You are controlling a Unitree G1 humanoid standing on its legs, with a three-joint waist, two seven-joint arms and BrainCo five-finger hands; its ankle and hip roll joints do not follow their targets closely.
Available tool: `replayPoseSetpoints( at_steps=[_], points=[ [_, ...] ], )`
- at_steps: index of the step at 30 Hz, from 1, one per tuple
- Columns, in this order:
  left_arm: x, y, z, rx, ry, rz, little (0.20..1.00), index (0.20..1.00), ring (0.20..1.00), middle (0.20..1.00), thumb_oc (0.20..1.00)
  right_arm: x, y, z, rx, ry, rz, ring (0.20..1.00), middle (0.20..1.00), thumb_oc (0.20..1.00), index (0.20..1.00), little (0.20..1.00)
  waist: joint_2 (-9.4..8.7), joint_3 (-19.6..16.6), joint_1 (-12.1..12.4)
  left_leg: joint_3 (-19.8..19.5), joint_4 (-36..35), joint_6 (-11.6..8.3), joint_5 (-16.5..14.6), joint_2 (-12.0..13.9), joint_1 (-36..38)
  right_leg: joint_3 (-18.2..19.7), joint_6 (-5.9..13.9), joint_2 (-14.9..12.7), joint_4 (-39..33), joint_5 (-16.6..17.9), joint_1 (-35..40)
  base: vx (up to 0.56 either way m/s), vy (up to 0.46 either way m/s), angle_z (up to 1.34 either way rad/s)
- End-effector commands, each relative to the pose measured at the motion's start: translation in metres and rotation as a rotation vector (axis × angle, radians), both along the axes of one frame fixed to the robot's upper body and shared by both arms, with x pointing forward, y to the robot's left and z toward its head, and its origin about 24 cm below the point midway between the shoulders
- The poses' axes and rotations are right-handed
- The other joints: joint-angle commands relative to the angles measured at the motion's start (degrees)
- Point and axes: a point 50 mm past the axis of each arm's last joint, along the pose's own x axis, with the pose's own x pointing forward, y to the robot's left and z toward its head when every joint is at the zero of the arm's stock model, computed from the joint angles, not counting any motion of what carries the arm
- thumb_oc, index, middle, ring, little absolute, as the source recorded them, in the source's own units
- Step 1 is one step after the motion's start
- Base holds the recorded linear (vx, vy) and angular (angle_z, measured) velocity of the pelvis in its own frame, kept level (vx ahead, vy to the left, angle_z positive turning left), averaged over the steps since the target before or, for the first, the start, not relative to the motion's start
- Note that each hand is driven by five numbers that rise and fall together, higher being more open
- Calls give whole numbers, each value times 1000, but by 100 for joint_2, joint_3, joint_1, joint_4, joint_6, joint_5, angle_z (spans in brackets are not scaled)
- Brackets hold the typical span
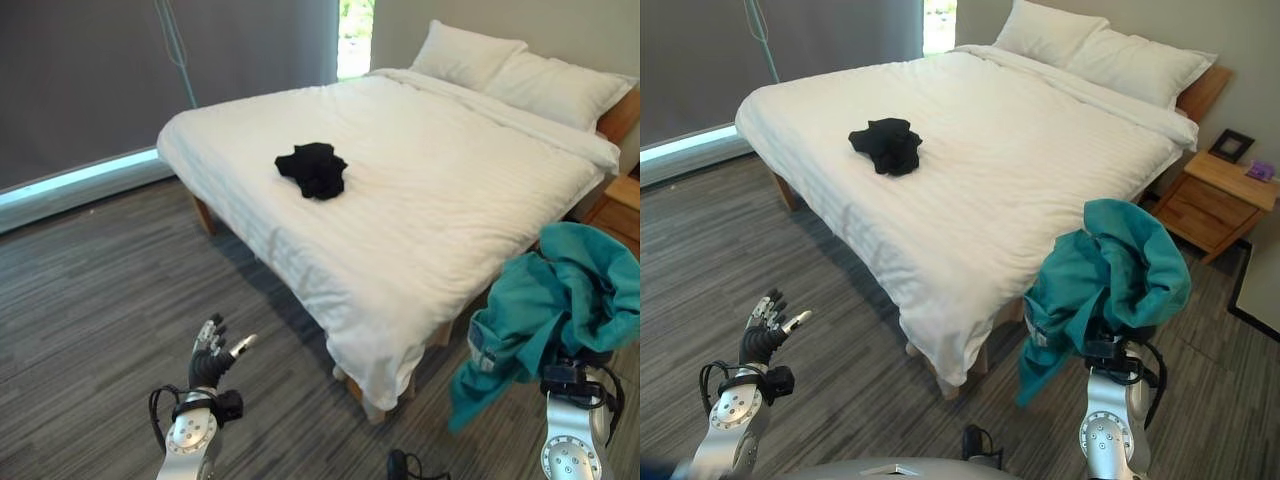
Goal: Pick up bed clothes into laundry basket.
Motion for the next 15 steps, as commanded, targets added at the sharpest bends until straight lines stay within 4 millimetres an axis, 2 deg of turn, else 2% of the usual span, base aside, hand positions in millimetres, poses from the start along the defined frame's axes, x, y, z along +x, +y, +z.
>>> replayPoseSetpoints(
  at_steps=[1,4,5,7,8,9,10,11,13,14,15],
  points=[
    [25,9,39,108,-188,-18,1000,1000,1000,1000,1000,13,0,39,-71,-189,5,200,200,200,200,200,235,291,29,-200,60,530,107,-286,-182,158,298,35,476,-184,328,-63,36,0],
    [28,10,44,119,-214,-12,1000,1000,1000,1000,1000,12,-2,39,-80,-188,-8,200,200,200,200,200,259,407,34,-203,60,559,143,-308,-235,172,313,-6,732,-166,170,-98,39,0],
    [31,10,48,124,-229,-13,1000,1000,1000,1000,1000,14,-2,39,-77,-191,-11,200,200,200,200,200,337,564,27,-215,60,599,198,-274,-270,232,297,79,1259,-256,-36,-140,49,-2],
    [32,11,50,131,-236,-9,1000,1000,1000,1000,1000,15,-1,39,-78,-192,-9,200,200,200,200,200,376,631,34,-193,60,604,210,-242,-280,256,259,177,1511,-380,-146,-100,35,-7],
    [33,11,50,134,-238,-8,1000,1000,1000,1000,1000,15,0,37,-70,-182,3,200,200,200,200,200,426,639,21,-161,60,603,274,-201,-298,217,87,572,1685,-715,-206,-16,3,-10],
    [32,11,50,133,-237,-7,1000,1000,1000,1000,1000,15,0,36,-70,-181,3,200,200,200,200,200,428,634,21,-159,60,596,264,-195,-294,218,78,578,1710,-737,-215,-12,-19,-16],
    [28,14,50,138,-236,6,1000,1000,1000,1000,1000,13,0,32,-76,-160,1,200,200,200,200,200,400,582,92,-59,60,578,277,-222,-319,-69,-44,737,1506,-872,-134,9,-70,-15],
    [27,15,49,152,-230,16,1000,1000,1000,1000,1000,12,-2,33,-93,-156,-19,200,200,200,200,200,366,564,145,10,60,553,275,-240,-335,-316,-97,672,1312,-858,-23,8,-100,-11],
    [26,13,51,151,-237,0,1000,1000,1000,1000,1000,11,-3,30,-100,-135,-12,200,200,200,200,200,350,546,168,-26,70,518,318,-264,-324,-422,-118,666,1058,-834,143,20,-83,-7],
    [25,14,49,146,-232,2,1000,1000,1000,1000,1000,10,-4,25,-90,-119,-7,200,200,200,200,200,331,516,158,-57,147,473,299,-244,-300,-334,-147,728,912,-821,236,31,-141,-9],
    [28,12,51,95,-265,11,1000,1000,1000,1000,1000,14,-7,31,-67,-157,-22,200,200,200,200,200,263,607,185,21,1074,321,47,-164,-601,-365,-178,653,749,-775,383,10,-147,6]
  ],
)
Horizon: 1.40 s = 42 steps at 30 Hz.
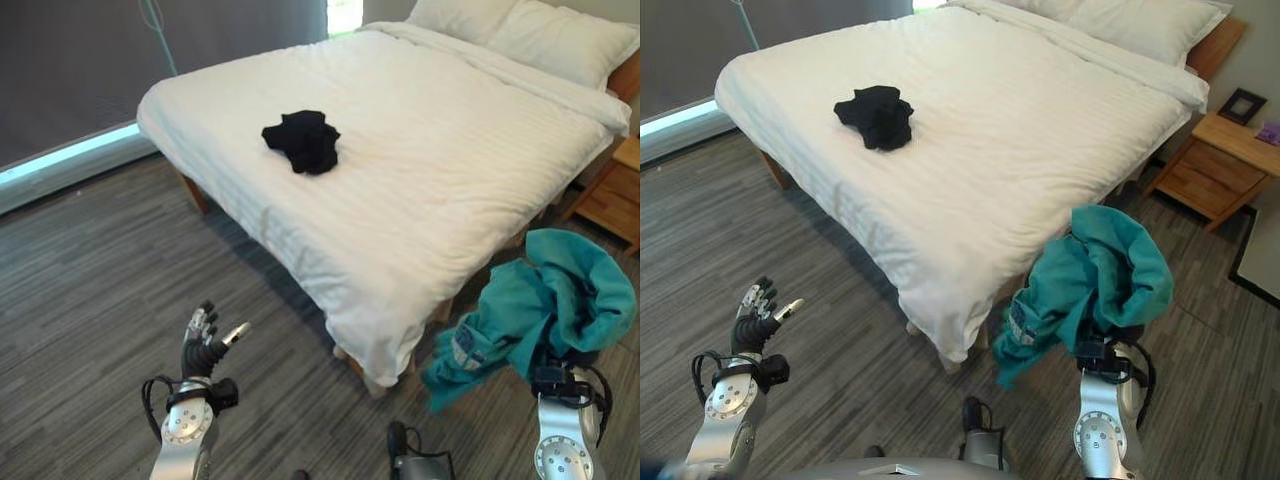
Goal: Pick up bed clothes into laundry basket.
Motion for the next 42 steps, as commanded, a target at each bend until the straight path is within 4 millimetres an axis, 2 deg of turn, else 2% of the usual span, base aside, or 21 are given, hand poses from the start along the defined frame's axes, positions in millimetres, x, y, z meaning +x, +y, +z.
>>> replayPoseSetpoints(
  at_steps=[1,3,5,6,7,8,10,12,15,19,20,21,22,23,24,25,26,28,32,37,42],
  points=[
    [23,1,35,25,-192,-40,1000,1000,1000,1000,1000,15,-9,44,-82,-215,-28,200,200,200,200,200,-28,179,118,-241,1265,274,252,-393,-695,-48,-339,304,329,-444,717,-26,-72,8],
    [29,-2,36,18,-200,-53,1000,1000,1000,1000,1000,17,-12,48,-107,-215,-30,200,200,200,200,200,-30,245,101,-308,1396,179,278,-222,-853,-51,-336,248,298,-431,743,3,61,6],
    [32,-10,36,18,-199,-96,1000,1000,1000,1000,1000,18,-16,54,-133,-229,-34,200,200,200,200,200,-115,145,44,-379,1076,94,507,474,-766,53,-229,11,240,-442,751,81,144,18],
    [32,-10,36,17,-198,-96,1000,1000,1000,1000,1000,18,-16,54,-133,-228,-34,200,200,200,200,200,-110,144,53,-371,1043,83,517,485,-739,58,-234,22,245,-450,755,99,187,2],
    [34,-12,37,6,-205,-100,1000,1000,1000,1000,1000,17,-16,54,-145,-222,-19,200,200,200,200,200,-80,80,39,-529,892,-65,1046,1036,-658,151,-154,-97,278,-469,691,68,123,-11],
    [34,-12,37,5,-204,-100,1000,1000,1000,1000,1000,17,-16,54,-145,-222,-19,200,200,200,200,200,-65,75,39,-532,850,-84,1069,1057,-639,146,-165,-76,289,-479,687,85,226,-14],
    [36,-16,40,-22,-227,-104,1000,1000,1000,1000,1000,14,-20,51,-153,-199,-28,200,200,200,200,200,46,60,-12,-673,582,-250,1617,1548,-567,248,-94,-147,409,-598,607,73,250,-23],
    [41,-21,39,-85,-249,-94,1000,1000,1000,1000,1000,11,-26,48,-120,-191,-72,200,200,200,200,200,221,112,-17,-874,112,-598,2366,2025,-724,430,67,-391,619,-764,581,111,447,-13],
    [44,-23,36,-85,-237,-84,1000,1000,1000,1000,1000,12,-28,53,-141,-201,-89,200,200,200,200,200,346,190,18,-1152,-85,-862,2439,2121,-855,611,231,-685,851,-893,526,95,433,-15],
    [43,-14,36,-90,-242,-40,1000,1000,1000,1000,1000,19,-20,60,-140,-237,-63,200,200,200,200,200,396,220,144,-1601,198,-874,1903,2035,-941,915,407,-1070,1091,-935,442,151,504,1],
    [43,-8,39,-81,-254,-20,1000,1000,1000,1000,1000,19,-19,60,-142,-237,-62,200,200,200,200,200,358,216,119,-1657,532,-878,1454,1991,-971,1005,435,-1239,1065,-842,431,230,532,-2],
    [46,-10,40,-75,-251,-29,1000,1000,1000,1000,1000,17,-19,59,-106,-237,-79,200,200,200,200,200,289,194,48,-1551,961,-779,521,1705,-1104,998,559,-1670,929,-377,637,234,535,11],
    [46,-10,40,-74,-251,-29,1000,1000,1000,1000,1000,17,-19,59,-106,-237,-79,200,200,200,200,200,271,200,51,-1547,989,-769,498,1681,-1105,997,570,-1694,906,-368,658,275,826,18],
    [55,-8,47,7,-239,-62,1000,1000,1000,1000,1000,13,-17,51,-65,-214,-96,200,200,200,200,200,205,218,6,-1446,984,-517,316,1264,-1173,1139,441,-1969,1119,771,477,123,435,30],
    [55,-8,47,7,-238,-62,1000,1000,1000,1000,1000,13,-17,51,-65,-214,-97,200,200,200,200,200,197,194,11,-1430,979,-515,279,1263,-1165,1133,445,-1978,1113,739,481,153,780,28],
    [57,3,58,105,-246,-58,1000,1000,1000,1000,1000,15,-10,46,-23,-209,-80,200,200,200,200,200,224,341,-86,-1279,1044,-334,228,1055,-1131,1064,269,-1990,1252,1561,184,68,581,26],
    [54,14,63,127,-256,-28,1000,1000,1000,1000,1000,17,-6,43,8,-212,-64,200,200,200,200,200,345,434,-127,-1209,996,-220,242,1007,-1057,1103,203,-1862,1596,1633,49,80,826,12],
    [51,24,69,159,-263,-15,1000,1000,1000,1000,1000,14,-7,37,0,-185,-41,200,200,200,200,200,509,406,-272,-1203,797,2,338,856,-924,1486,46,-1265,2505,1149,-104,111,719,-27],
    [39,38,68,233,-227,46,1000,1000,1000,1000,1000,11,-18,41,-91,-171,-61,200,200,200,200,200,583,404,-277,-758,443,392,291,383,-481,584,-19,-1029,3768,797,-552,116,606,-22],
    [37,22,53,137,-209,13,1000,1000,1000,1000,1000,3,-28,37,-109,-146,-100,200,200,200,200,200,504,462,-391,-464,224,450,261,-31,-129,-270,-159,-210,3523,-58,-810,134,343,-39],
    [35,9,39,93,-169,-32,1000,1000,1000,1000,1000,-1,-32,33,-122,-126,-109,200,200,200,200,200,333,429,-508,-390,102,462,110,-286,111,-419,-208,272,2312,-127,-818,130,97,-17]
  ],
)
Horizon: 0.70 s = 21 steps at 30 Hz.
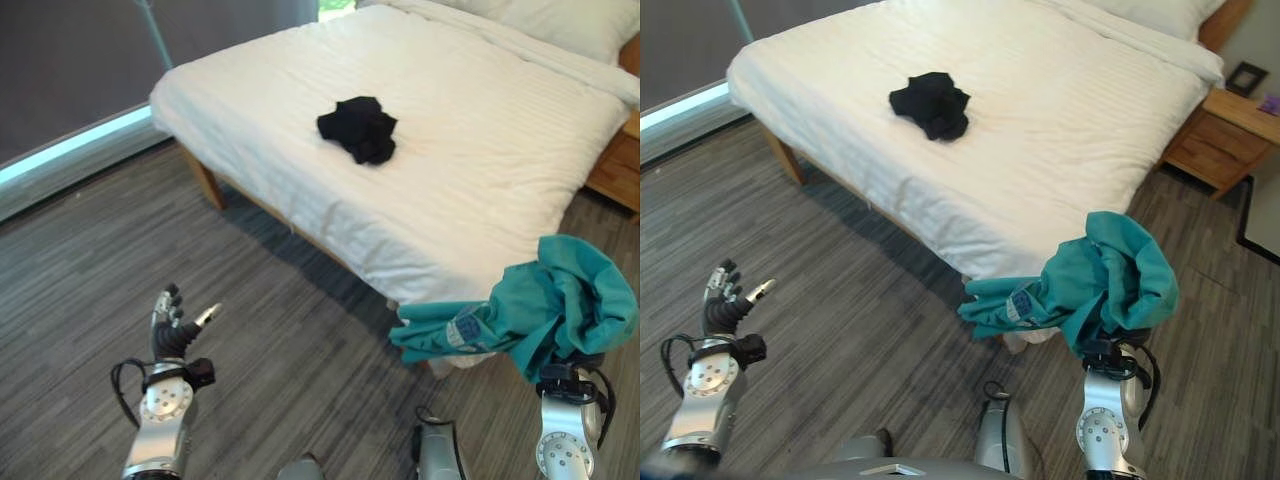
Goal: Pick up bed clothes into laundry basket.
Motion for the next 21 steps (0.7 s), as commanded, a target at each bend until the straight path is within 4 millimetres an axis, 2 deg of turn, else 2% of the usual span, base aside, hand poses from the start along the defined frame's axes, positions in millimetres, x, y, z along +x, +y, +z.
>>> replayPoseSetpoints(
  at_steps=[1,2,4,5,9,10,11,12,13,14,15,16,17,18,19,20,21],
  points=[
    [14,-10,32,58,-144,-93,1000,1000,1000,1000,1000,1,-18,43,-150,-177,-30,200,200,200,200,200,37,30,-225,-391,-1040,205,647,-649,415,-12,-6,411,-772,450,184,119,0,-18],
    [11,-11,30,45,-140,-90,1000,1000,1000,1000,1000,5,-15,44,-150,-183,-14,200,200,200,200,200,-88,-26,-91,-312,-1025,219,577,-735,429,-163,-45,340,-1449,419,528,116,-1,-24],
    [7,-10,27,36,-132,-87,1000,1000,1000,1000,1000,6,-14,44,-145,-183,-9,200,200,200,200,200,-127,-77,-7,-264,-1038,214,561,-755,424,-172,-61,369,-1827,366,800,101,-52,-53],
    [2,-12,21,1,-123,-70,1000,1000,1000,1000,1000,10,-13,42,-135,-176,-2,200,200,200,200,200,-129,-207,105,-160,-1077,207,551,-738,479,52,-88,509,-2183,281,1142,103,-69,-71],
    [2,-12,20,-49,-137,-54,1000,1000,1000,1000,1000,16,-7,51,-144,-212,33,200,200,200,200,200,-91,-234,167,-54,-1015,209,518,-694,449,175,-112,546,-2141,234,1116,74,-69,-56],
    [5,-14,23,-34,-144,-83,1000,1000,1000,1000,1000,16,-12,51,-185,-196,30,200,200,200,200,200,-130,-204,145,-26,-379,142,345,-665,276,248,-204,531,-2215,117,1249,61,-135,-11],
    [9,-18,25,-38,-158,-100,1000,1000,1000,1000,1000,15,-15,52,-187,-197,18,200,200,200,200,200,-164,-126,151,10,76,63,430,-624,67,218,-246,472,-2211,75,1309,13,-141,6],
    [15,-23,29,-53,-180,-122,1000,1000,1000,1000,1000,15,-17,53,-170,-209,3,200,200,200,200,200,-195,-12,144,-31,836,-99,594,-609,-263,210,-326,413,-2175,28,1353,-44,-75,29],
    [18,-27,30,-78,-197,-130,1000,1000,1000,1000,1000,15,-18,52,-158,-213,0,200,200,200,200,200,-179,61,154,-155,1335,-206,745,-583,-530,200,-398,421,-2149,-45,1391,-42,-47,43],
    [19,-28,30,-79,-198,-131,1000,1000,1000,1000,1000,16,-18,52,-158,-214,-1,200,200,200,200,200,-169,65,144,-176,1397,-217,726,-570,-571,183,-406,430,-2141,-50,1383,0,-10,31],
    [20,-30,30,-103,-208,-129,1000,1000,1000,1000,1000,16,-17,51,-140,-209,-3,200,200,200,200,200,-181,111,164,-336,1692,-277,872,-576,-726,230,-453,426,-2153,-104,1454,92,36,4],
    [22,-35,28,-134,-212,-124,1000,1000,1000,1000,1000,17,-17,51,-121,-215,-6,200,200,200,200,200,-231,147,203,-511,1709,-275,991,-354,-1014,309,-406,282,-2188,-147,1582,99,40,2],
    [22,-35,28,-134,-212,-124,1000,1000,1000,1000,1000,17,-17,51,-121,-215,-6,200,200,200,200,200,-230,148,204,-512,1713,-275,988,-352,-1015,309,-406,283,-2188,-147,1583,169,96,-11],
    [21,-37,27,-140,-208,-127,1000,1000,1000,1000,1000,17,-16,51,-116,-219,-4,200,200,200,200,200,-277,117,231,-588,1384,-253,999,-98,-1086,370,-319,172,-2249,-163,1663,153,91,-20],
    [20,-37,27,-139,-207,-133,1000,1000,1000,1000,1000,17,-16,51,-115,-218,-1,200,200,200,200,200,-301,99,269,-658,1165,-249,1016,43,-1040,416,-258,104,-2293,-187,1726,317,281,-36],
    [19,-36,27,-133,-204,-138,1000,1000,1000,1000,1000,18,-15,55,-146,-226,13,200,200,200,200,200,-239,21,276,-796,322,-294,1207,520,-937,518,-110,-27,-2266,-284,1733,244,210,-31],
    [19,-37,27,-134,-203,-138,1000,1000,1000,1000,1000,18,-15,55,-147,-225,14,200,200,200,200,200,-244,31,302,-747,158,-311,1273,531,-812,545,-120,-22,-2244,-310,1748,258,296,-34]
  ],
)
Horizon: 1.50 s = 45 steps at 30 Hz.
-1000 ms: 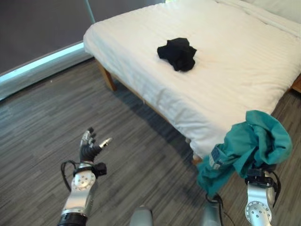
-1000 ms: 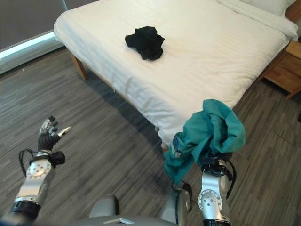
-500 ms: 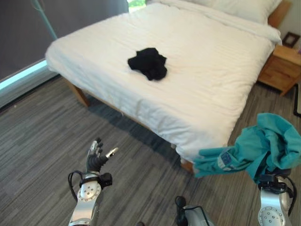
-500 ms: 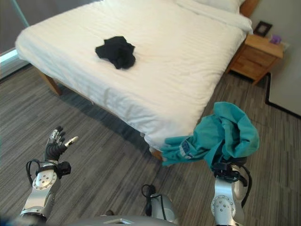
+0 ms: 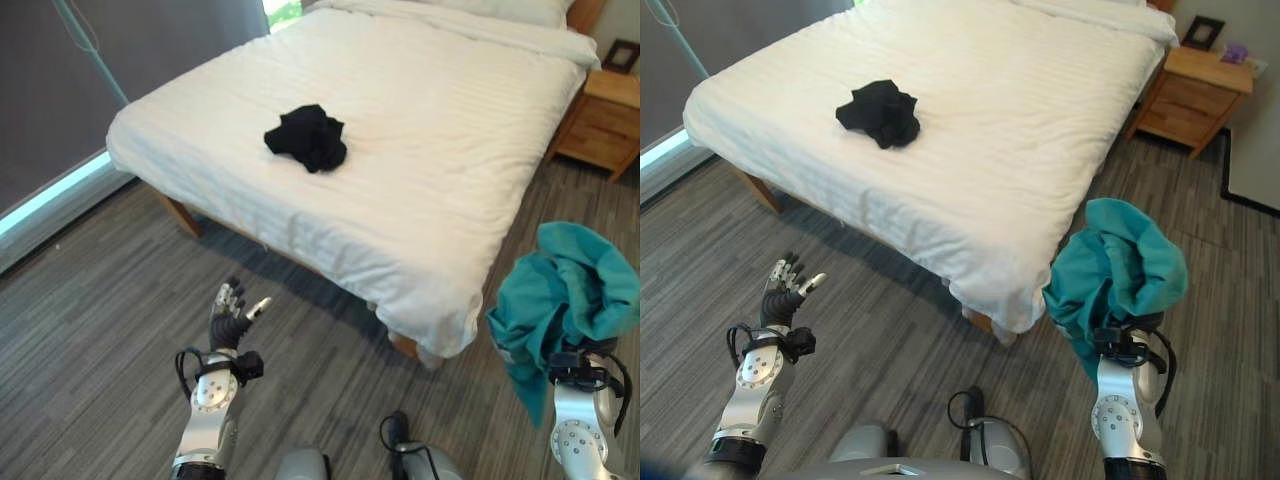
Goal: Pick up bed clothes into laundry basket.
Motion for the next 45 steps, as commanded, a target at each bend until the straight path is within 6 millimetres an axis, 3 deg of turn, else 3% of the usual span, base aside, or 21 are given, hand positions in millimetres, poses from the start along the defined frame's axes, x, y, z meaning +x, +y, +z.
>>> replayPoseSetpoints(
  at_steps=[1,2,5,6,8,9,10,11,12,13,14,19,20,22,23,25,27,32,37,41,45],
  points=[
    [0,17,29,30,-137,17,1000,1000,1000,1000,1000,0,-7,43,-88,-200,-10,200,200,200,200,200,-84,-135,58,80,-1759,-223,1415,933,341,-4,136,-385,793,-258,516,288,402,-69],
    [2,20,30,34,-138,38,1000,1000,1000,1000,1000,1,-9,49,-112,-210,-22,200,200,200,200,200,33,-155,88,-156,-2195,-447,1852,1262,264,191,271,-563,925,-428,579,481,686,-45],
    [-2,31,28,28,-136,103,1000,1000,1000,1000,1000,6,-6,53,-77,-249,-25,200,200,200,200,200,183,-279,233,-906,-1965,-727,1676,1194,357,601,447,-937,920,-437,826,412,558,-60],
    [-4,32,28,21,-136,107,1000,1000,1000,1000,1000,6,-4,53,-55,-256,-25,200,200,200,200,200,193,-331,219,-839,-1855,-693,1341,1091,383,605,509,-1091,891,-321,899,303,462,-95],
    [-3,30,26,42,-120,84,1000,1000,1000,1000,1000,5,0,48,-21,-250,-30,200,200,200,200,200,166,-447,207,-580,-1996,-541,1093,808,496,688,686,-1446,984,441,814,258,423,-51],
    [-3,31,26,43,-118,83,1000,1000,1000,1000,1000,5,0,48,-21,-248,-31,200,200,200,200,200,139,-458,230,-537,-2005,-536,1040,794,539,705,693,-1472,985,393,830,258,505,-8],
    [-1,32,28,84,-109,60,1000,1000,1000,1000,1000,6,7,43,13,-239,-19,200,200,200,200,200,173,-418,187,-462,-2021,-235,904,475,623,888,470,-1528,1527,1068,536,229,491,-4],
    [-1,37,31,116,-109,60,1000,1000,1000,1000,1000,9,13,42,26,-237,3,200,200,200,200,200,169,-376,196,-382,-2059,-115,884,322,687,1014,430,-1551,1756,1503,310,250,702,-15],
    [-3,43,33,139,-108,71,1000,1000,1000,1000,1000,11,18,40,28,-230,33,200,200,200,200,200,238,-316,198,-328,-2127,-1,871,212,771,922,394,-1607,2001,1795,148,113,372,-6],
    [-3,44,33,140,-108,73,1000,1000,1000,1000,1000,11,19,40,29,-230,35,200,200,200,200,200,224,-318,208,-304,-2141,7,878,201,780,955,402,-1615,2019,1795,122,103,550,0],
    [-8,53,35,168,-98,96,1000,1000,1000,1000,1000,15,25,40,31,-231,73,200,200,200,200,200,374,-199,142,-266,-2214,163,899,101,868,881,348,-1470,2598,1870,-168,96,497,7],
    [-17,62,29,186,-62,131,1000,1000,1000,1000,1000,13,26,40,10,-227,101,200,200,200,200,200,411,-160,76,64,-2579,345,876,-76,1237,282,322,-876,3039,1167,-564,124,355,-43],
    [-22,63,26,165,-56,151,1000,1000,1000,1000,1000,11,20,38,-12,-214,85,200,200,200,200,200,375,-133,48,217,-2617,387,834,-189,1335,-190,227,-339,2785,554,-773,152,292,-26],
    [-24,62,24,151,-52,152,1000,1000,1000,1000,1000,9,15,37,-22,-204,69,200,200,200,200,200,357,-138,26,254,-2605,368,776,-229,1388,-304,193,-95,2516,374,-745,137,117,-71],
    [-25,57,20,129,-45,143,1000,1000,1000,1000,1000,4,9,33,-25,-191,42,200,200,200,200,200,185,-197,1,329,-2646,361,704,-432,1458,-494,128,216,1566,303,-555,115,28,-53],
    [-25,52,15,130,-26,123,1000,1000,1000,1000,1000,1,10,29,-20,-176,36,200,200,200,200,200,91,-259,88,420,-2637,334,673,-492,1472,-762,77,161,879,311,-89,98,2,-12],
    [-27,46,10,116,-14,104,1000,1000,1000,1000,1000,0,10,23,-22,-147,45,200,200,200,200,200,66,-358,110,497,-2704,312,708,-499,1484,-480,65,287,610,274,139,70,-34,-33],
    [-28,33,2,41,-4,67,1000,1000,1000,1000,1000,1,6,27,-50,-145,42,200,200,200,200,200,80,-524,204,694,-2671,254,684,-452,1537,-486,7,358,195,244,456,71,-42,-33],
    [-20,30,6,-6,-43,83,1000,1000,1000,1000,1000,4,4,28,-29,-155,26,200,200,200,200,200,-19,-191,225,462,-1118,36,523,-428,885,-458,-128,210,324,163,519,-23,-43,5],
    [-18,27,10,-26,-65,95,1000,1000,1000,1000,1000,4,2,29,4,-176,-2,200,200,200,200,200,-69,-192,283,118,-1483,-73,768,89,626,-321,5,-103,287,14,677,119,102,-27],
    [-18,31,8,-1,-49,110,1000,1000,1000,1000,1000,6,-4,34,-16,-186,-31,200,200,200,200,200,140,-248,274,-216,-2386,-362,1612,695,483,-90,114,-250,436,-274,839,230,246,-21]
  ],
)
